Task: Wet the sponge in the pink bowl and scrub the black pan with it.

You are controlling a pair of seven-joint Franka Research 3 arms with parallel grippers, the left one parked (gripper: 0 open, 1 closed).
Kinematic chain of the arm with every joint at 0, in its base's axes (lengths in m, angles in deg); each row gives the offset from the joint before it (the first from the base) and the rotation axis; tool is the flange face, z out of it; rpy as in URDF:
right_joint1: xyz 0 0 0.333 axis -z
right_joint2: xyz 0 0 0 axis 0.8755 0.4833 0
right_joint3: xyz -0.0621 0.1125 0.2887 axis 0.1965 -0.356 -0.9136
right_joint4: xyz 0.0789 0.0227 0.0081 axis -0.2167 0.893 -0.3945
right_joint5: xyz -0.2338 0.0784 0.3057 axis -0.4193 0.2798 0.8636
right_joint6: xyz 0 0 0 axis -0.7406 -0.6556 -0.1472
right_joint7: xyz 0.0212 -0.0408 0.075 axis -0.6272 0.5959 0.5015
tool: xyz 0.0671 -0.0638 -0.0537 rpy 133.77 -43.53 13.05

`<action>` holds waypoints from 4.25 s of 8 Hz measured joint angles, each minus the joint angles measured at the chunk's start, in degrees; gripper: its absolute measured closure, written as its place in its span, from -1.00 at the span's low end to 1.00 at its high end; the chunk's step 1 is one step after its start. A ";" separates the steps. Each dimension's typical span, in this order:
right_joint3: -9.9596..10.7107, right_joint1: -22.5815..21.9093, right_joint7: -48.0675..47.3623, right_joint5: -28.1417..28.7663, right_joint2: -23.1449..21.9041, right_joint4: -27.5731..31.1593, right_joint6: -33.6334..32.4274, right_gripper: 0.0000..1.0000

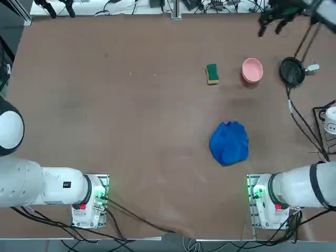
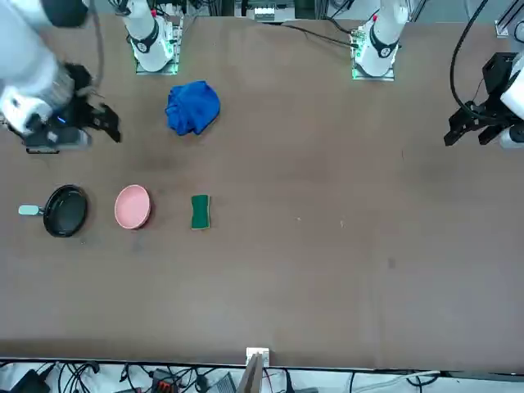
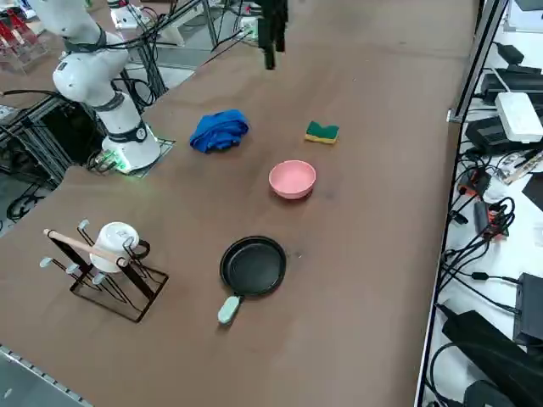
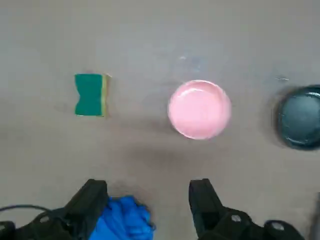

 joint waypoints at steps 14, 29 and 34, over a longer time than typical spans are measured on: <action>-0.03 -12.26 -7.12 0.73 35.83 -5.35 31.95 -1.00; 0.96 -12.93 -7.48 0.79 37.42 -6.98 32.19 0.61; 2.48 -6.06 -5.84 0.65 25.87 -7.86 16.43 0.61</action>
